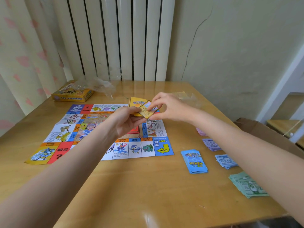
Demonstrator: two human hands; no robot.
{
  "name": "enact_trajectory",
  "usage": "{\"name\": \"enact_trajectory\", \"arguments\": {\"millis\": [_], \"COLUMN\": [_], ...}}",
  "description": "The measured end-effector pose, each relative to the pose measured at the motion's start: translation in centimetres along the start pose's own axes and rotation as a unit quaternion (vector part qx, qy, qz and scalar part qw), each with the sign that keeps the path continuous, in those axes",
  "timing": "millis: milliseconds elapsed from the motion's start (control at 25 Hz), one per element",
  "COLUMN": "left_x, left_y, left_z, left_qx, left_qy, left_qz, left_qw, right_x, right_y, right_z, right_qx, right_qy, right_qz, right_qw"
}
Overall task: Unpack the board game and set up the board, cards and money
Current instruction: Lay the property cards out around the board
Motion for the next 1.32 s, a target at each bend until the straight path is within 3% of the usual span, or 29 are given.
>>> {"name": "enact_trajectory", "arguments": {"millis": [200,320,480,760,1080,1320], "left_x": [-0.1,0.4,0.4,-0.2,-0.2,-2.9], "left_y": [-0.1,-0.2,-0.2,-0.1,-0.7,-2.2], "left_z": [0.1,0.3,0.7,1.4,3.9,3.7], "left_qx": [-0.01,-0.007,0.005,0.036,0.092,0.082], "left_qy": [0.05,0.054,0.062,0.073,0.072,0.106], "left_qz": [-0.001,-0.008,-0.005,0.023,0.052,0.07], "left_qw": [0.999,0.999,0.998,0.996,0.992,0.989], "right_x": [-2.9,-2.2,-1.7,-0.5,-2.4,0.3], "right_y": [-0.8,-1.0,-1.0,-0.8,0.2,1.6], "right_z": [2.6,3.8,3.9,2.7,1.8,-1.0], "right_qx": [0.097,0.129,0.133,0.11,0.097,0.064], "right_qy": [0.115,0.242,0.309,0.304,0.297,0.308], "right_qz": [0.101,0.081,0.066,-0.003,0.066,-0.011], "right_qw": [0.984,0.958,0.939,0.946,0.948,0.949]}}
Point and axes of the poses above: each hand's wrist, its own y-axis towards the middle knuckle, its own x-axis out of the palm, z = x × y, the point moved 10 cm from there along y, towards the middle knuckle, and after that the axes turned 7 degrees about -z, right-handed, at the moved point
